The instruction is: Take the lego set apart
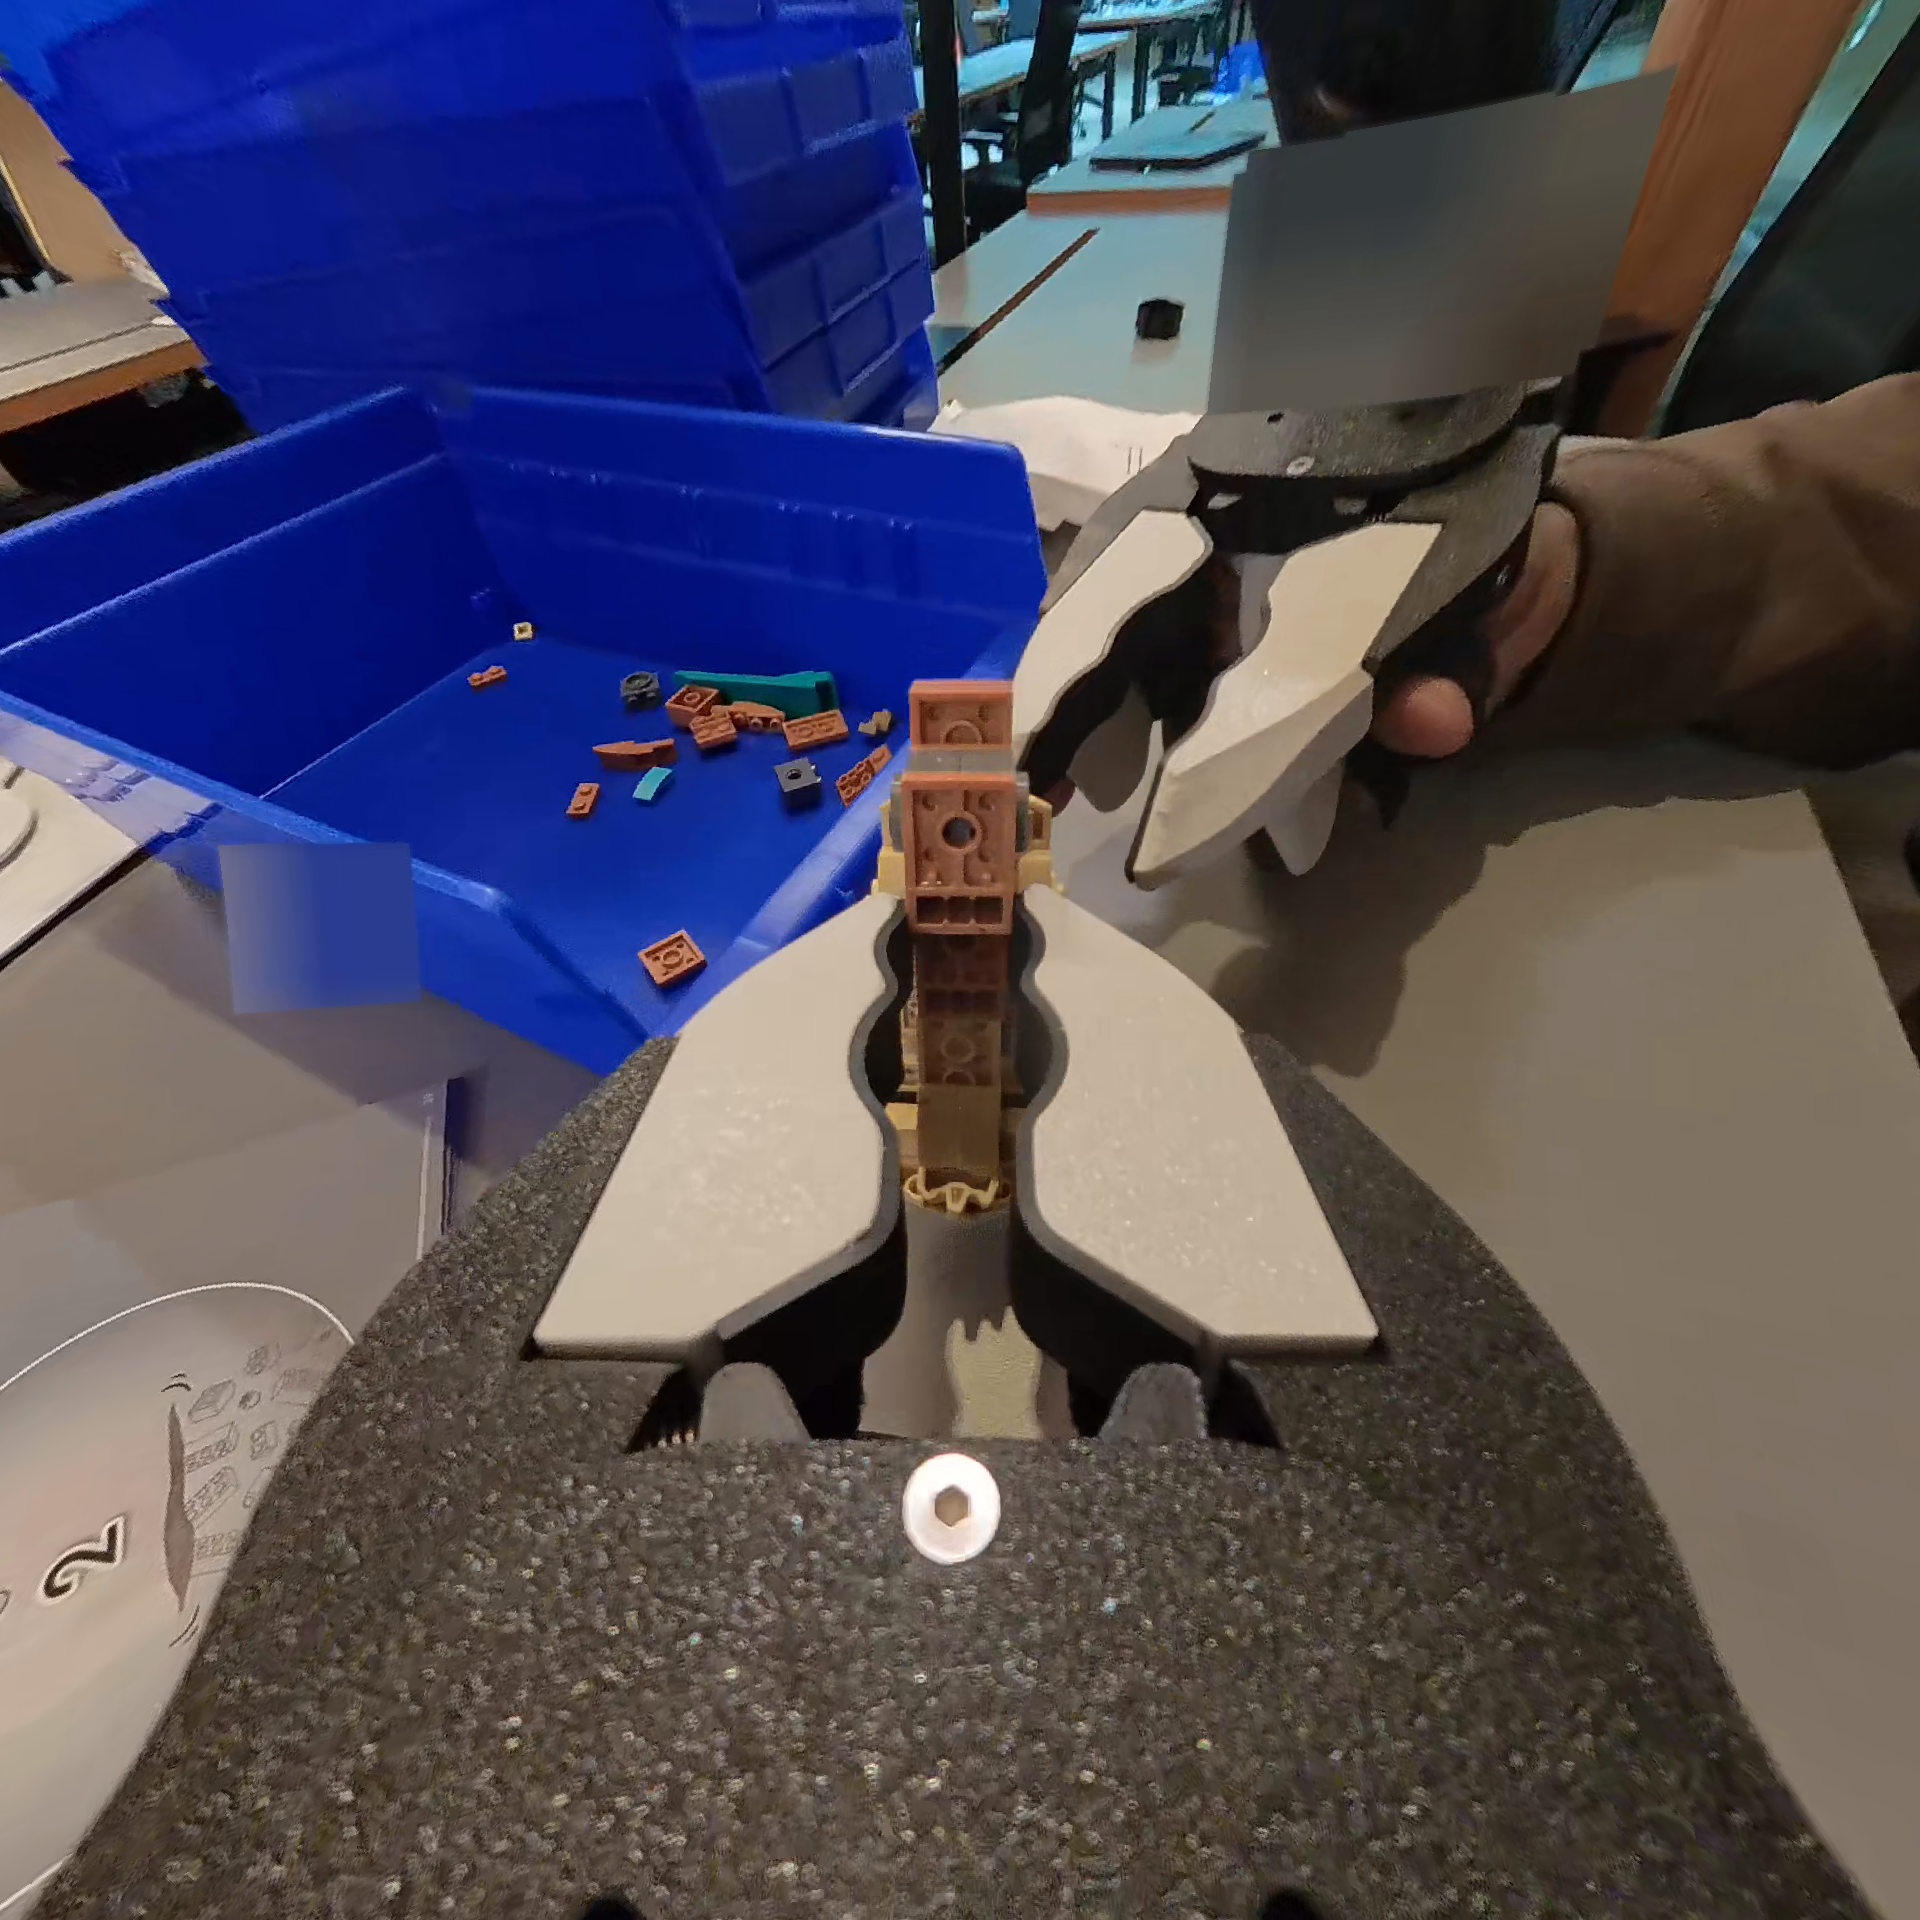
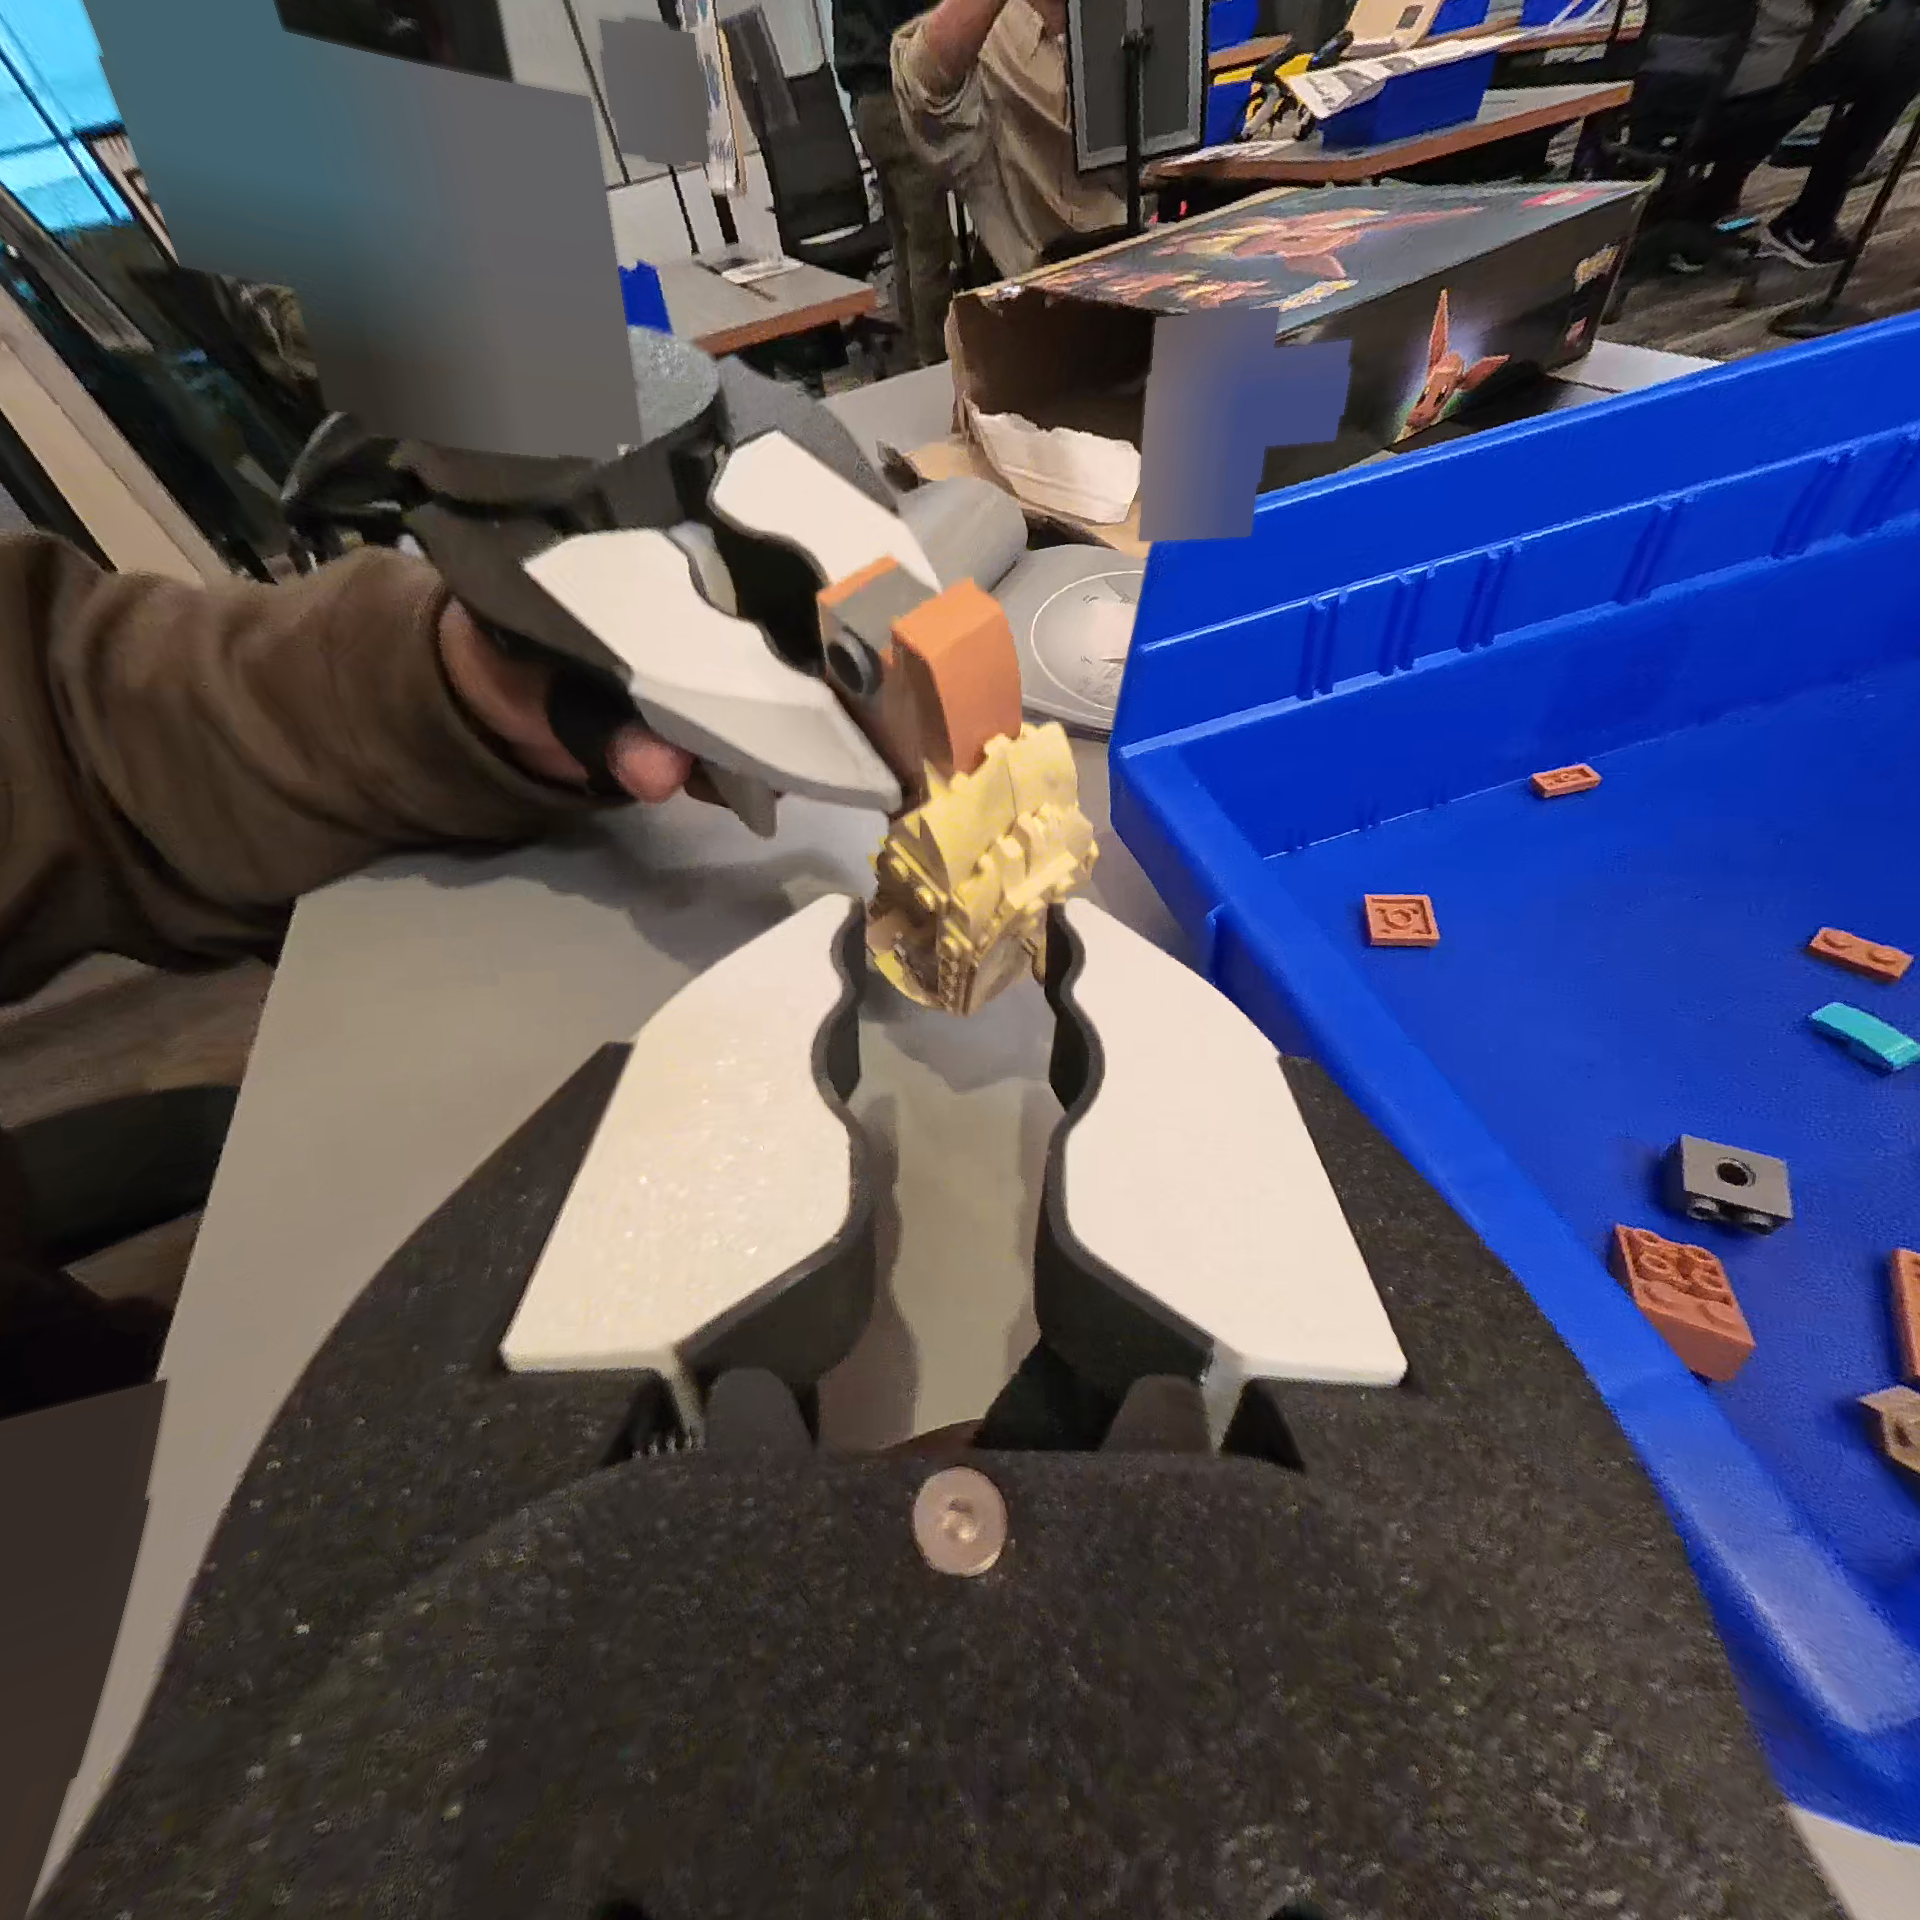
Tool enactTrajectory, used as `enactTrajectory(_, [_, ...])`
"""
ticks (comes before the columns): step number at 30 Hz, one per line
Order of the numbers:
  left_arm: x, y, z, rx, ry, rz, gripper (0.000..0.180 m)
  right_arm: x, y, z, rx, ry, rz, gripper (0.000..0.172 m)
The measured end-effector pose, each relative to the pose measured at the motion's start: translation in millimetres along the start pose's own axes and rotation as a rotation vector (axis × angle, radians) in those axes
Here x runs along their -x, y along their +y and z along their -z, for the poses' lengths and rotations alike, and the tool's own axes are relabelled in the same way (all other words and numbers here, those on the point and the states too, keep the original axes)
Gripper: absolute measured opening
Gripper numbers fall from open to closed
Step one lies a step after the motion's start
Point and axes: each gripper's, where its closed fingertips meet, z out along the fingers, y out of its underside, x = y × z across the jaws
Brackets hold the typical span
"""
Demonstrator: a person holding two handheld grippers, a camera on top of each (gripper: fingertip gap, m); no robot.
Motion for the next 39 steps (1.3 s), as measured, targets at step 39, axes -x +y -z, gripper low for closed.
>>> enactTrajectory(39, [-13.9,18.8,-13.4,0.075,0.058,-0.024,0.017,-0.1,19.9,-6.7,0.118,0.037,0.135,0.009])
